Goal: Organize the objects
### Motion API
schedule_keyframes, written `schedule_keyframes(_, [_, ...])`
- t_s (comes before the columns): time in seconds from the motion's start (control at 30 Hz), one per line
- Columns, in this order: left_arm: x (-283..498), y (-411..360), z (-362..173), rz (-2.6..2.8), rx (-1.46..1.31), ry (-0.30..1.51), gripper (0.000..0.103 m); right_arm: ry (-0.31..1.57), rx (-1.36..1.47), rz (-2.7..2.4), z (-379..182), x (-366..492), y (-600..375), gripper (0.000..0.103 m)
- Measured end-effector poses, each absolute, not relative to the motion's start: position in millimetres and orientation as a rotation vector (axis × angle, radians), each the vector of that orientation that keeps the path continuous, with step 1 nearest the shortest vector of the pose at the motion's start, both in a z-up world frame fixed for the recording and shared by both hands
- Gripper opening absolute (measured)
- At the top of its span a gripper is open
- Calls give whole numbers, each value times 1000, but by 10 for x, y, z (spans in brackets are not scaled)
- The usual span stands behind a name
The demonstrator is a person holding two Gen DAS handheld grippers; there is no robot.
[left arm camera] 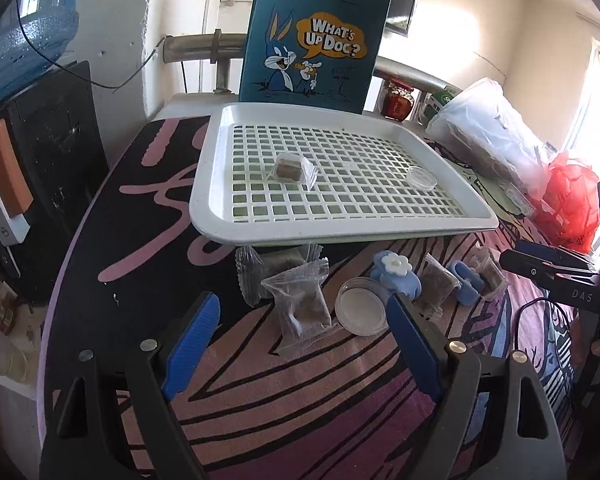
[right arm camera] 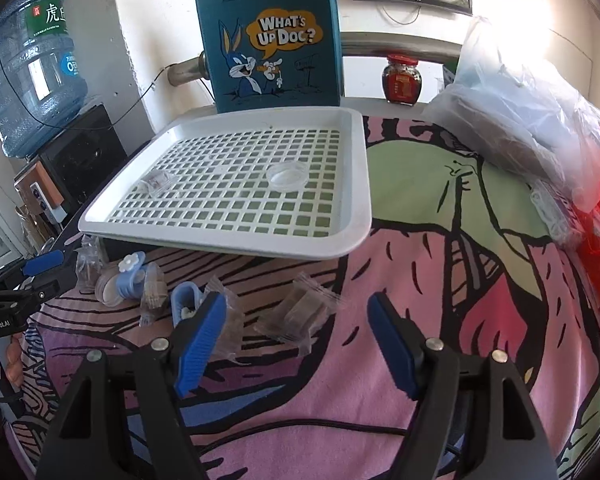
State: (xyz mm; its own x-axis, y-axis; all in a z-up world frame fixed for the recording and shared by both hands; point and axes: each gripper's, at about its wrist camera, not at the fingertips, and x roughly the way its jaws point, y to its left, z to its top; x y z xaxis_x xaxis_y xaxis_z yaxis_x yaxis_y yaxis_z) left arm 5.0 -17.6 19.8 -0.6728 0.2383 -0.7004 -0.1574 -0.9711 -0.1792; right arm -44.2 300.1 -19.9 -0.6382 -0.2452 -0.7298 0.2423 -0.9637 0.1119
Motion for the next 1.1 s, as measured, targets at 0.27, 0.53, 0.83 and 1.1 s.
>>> schedule_keyframes(0.27, [-86, -113, 92, 2675, -1241, -165, 35, -75, 1248, -2641, -387, -549, 3005, 49])
schedule_keyframes(0.53, [111, -178, 182, 2655, -1167, -193, 22, -92, 1117, -2599, -249, -327, 2969, 28])
schedule_keyframes(0.83, [192, 78, 500, 2690, -928, -65, 22, 90, 784, -2588, 116, -23, 2521, 28])
schedule_keyframes(1.1, [186, 213, 445, 2710, -848, 29, 22, 125, 760, -2545, -5, -61, 2349, 28])
